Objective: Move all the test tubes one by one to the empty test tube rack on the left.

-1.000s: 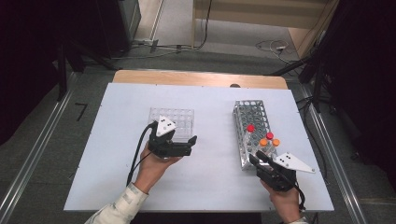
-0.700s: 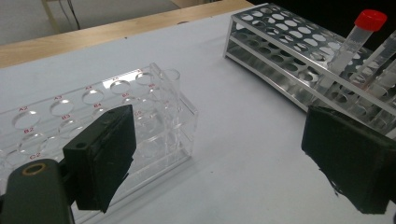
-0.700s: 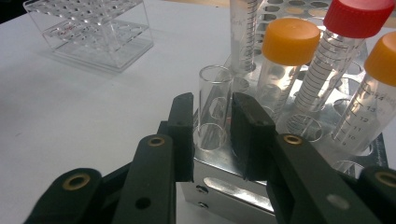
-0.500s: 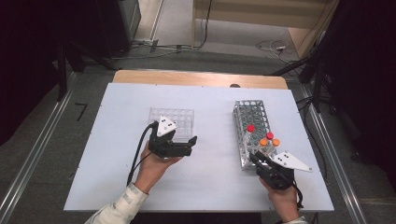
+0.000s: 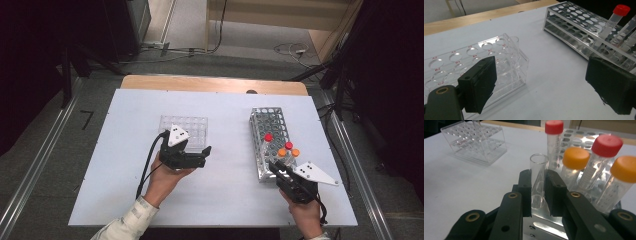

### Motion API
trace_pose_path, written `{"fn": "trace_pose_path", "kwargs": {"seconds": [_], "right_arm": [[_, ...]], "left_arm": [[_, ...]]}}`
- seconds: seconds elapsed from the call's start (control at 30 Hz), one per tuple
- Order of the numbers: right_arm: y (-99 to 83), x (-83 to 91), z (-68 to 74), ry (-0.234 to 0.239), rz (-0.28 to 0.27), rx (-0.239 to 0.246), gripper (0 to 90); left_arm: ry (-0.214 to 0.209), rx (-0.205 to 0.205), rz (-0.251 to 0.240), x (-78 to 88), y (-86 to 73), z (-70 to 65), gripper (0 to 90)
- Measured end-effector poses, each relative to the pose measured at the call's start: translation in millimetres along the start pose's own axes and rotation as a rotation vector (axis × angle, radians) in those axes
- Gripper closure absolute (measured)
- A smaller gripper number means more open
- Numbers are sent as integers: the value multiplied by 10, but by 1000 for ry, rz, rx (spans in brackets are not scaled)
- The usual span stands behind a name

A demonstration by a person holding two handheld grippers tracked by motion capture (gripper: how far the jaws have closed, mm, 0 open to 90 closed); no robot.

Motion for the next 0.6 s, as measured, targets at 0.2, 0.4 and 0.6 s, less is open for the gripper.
{"fn": "trace_pose_path", "kwargs": {"seconds": [0.2, 0.4, 0.6], "right_arm": [[196, 131, -22, -14, -39, 7, 736], [324, 215, -36, -18, -67, 17, 736], [414, 217, 40, 7, -88, 29, 736]], "left_arm": [[-2, 3, -2, 10, 7, -3, 109], [-9, 9, -4, 16, 10, -16, 109], [-13, 10, -5, 30, 19, -27, 111]]}}
Point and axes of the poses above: each handheld gripper's, and its own axes: x roughly backward along the jaws, y roughly out of its top, z roughly to its left, the point moved 6 cm from there along -x, roughly forward along the jaws, and after that the axes turned 13 degrees about x, right-handed, at the moved point
